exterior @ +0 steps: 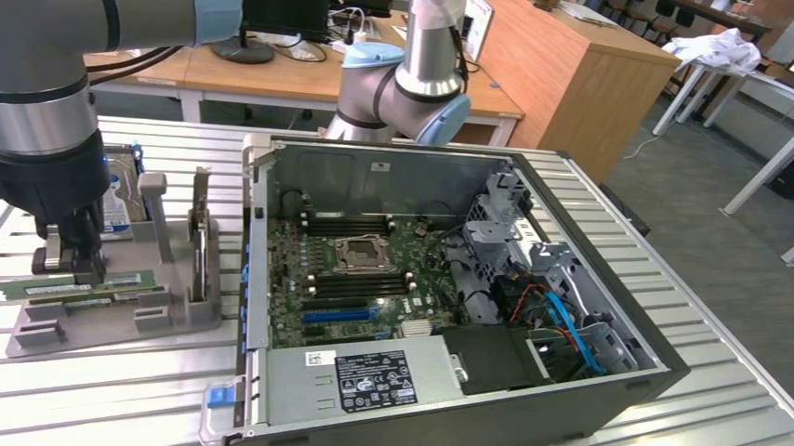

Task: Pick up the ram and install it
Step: 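Pick up the ram and move it above insertion slot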

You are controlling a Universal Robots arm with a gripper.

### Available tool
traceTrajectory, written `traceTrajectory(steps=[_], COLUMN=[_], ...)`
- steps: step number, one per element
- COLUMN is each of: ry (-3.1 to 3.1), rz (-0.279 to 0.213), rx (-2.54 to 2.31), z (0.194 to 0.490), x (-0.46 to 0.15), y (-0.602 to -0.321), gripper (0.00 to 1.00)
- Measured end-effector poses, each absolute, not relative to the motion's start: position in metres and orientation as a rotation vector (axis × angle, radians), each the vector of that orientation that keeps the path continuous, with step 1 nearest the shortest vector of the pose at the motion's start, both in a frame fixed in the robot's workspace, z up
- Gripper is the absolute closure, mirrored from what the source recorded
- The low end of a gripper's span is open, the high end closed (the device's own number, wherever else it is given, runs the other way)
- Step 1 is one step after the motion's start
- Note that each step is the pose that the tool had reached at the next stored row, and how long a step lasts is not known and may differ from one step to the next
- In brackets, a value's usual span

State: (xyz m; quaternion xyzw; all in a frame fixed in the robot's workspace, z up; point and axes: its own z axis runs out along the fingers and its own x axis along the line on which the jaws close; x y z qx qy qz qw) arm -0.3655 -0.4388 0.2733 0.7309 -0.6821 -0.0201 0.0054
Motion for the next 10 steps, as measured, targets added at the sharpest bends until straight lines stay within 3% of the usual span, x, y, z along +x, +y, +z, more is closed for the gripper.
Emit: traceTrajectory(steps=[10], ry=[-2.136], rz=[-0.063], rx=[2.289], z=[0.2779], x=[-0.3652], y=[-0.4388], gripper=[0.88])
